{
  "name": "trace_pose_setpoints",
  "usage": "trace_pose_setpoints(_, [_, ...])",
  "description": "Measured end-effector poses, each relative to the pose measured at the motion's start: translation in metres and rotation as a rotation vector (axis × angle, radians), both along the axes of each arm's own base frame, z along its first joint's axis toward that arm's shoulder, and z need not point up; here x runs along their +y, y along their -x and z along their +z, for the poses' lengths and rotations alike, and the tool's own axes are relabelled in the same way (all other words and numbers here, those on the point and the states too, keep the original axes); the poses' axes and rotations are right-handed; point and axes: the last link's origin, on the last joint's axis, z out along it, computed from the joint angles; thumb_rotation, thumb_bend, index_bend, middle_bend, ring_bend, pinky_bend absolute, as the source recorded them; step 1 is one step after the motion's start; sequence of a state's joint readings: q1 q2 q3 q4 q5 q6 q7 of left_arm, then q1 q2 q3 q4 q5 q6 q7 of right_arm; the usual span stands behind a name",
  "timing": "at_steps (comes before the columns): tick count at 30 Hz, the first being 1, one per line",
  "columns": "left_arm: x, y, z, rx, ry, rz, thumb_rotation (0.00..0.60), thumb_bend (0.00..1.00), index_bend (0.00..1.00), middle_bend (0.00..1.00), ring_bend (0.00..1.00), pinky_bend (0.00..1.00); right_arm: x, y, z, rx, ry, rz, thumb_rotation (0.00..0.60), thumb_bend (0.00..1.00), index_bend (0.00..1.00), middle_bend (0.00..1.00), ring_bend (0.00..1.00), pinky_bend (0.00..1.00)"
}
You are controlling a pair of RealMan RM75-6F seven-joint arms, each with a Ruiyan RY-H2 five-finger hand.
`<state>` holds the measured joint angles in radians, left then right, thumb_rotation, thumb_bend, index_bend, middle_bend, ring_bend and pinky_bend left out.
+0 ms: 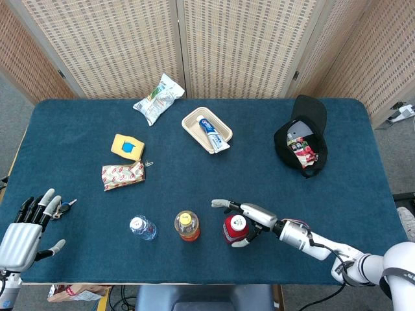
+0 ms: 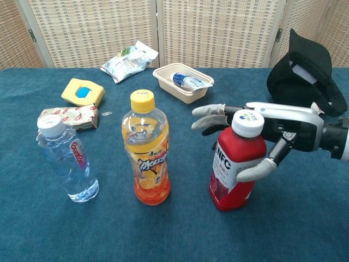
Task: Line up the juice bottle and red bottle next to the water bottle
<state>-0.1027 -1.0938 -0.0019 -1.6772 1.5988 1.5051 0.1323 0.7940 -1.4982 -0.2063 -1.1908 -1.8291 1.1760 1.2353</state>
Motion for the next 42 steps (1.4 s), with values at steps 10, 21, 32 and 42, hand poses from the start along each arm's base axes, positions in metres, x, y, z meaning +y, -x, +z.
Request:
trace_pose_setpoints(10, [0.002,-0.003,0.0,0.004,0.0,-0.01,0.6,0.13,0.06,0.0,0.01,0.0,-0.004,0.0,0.028,-0.01,0.134,0.034,0.6,0.06,0.0,0.0,0.01,0.12])
trace_pose_setpoints(21, [0.01,0.002,-0.002,0.008,-0.002,0.006,0.6,0.13,0.06,0.0,0.01,0.0,-0.006,0.011,0.077,0.151,0.513,0.051,0.6,0.23,0.19,0.24,0.09,0.12])
trace_pose_setpoints(32, [0.019,0.007,-0.008,0.007,-0.006,0.01,0.6,0.13,0.06,0.0,0.01,0.0,0.028,0.064,0.13,0.574,0.968,-0.065,0.6,0.25,0.21,0.26,0.12,0.16])
trace_pose_setpoints(42, [0.022,0.008,-0.015,0.006,-0.002,0.016,0.6,0.13,0.06,0.0,0.01,0.0,0.073,0.102,0.155,0.733,0.97,-0.246,0.6,0.25,0.21,0.25,0.12,0.16])
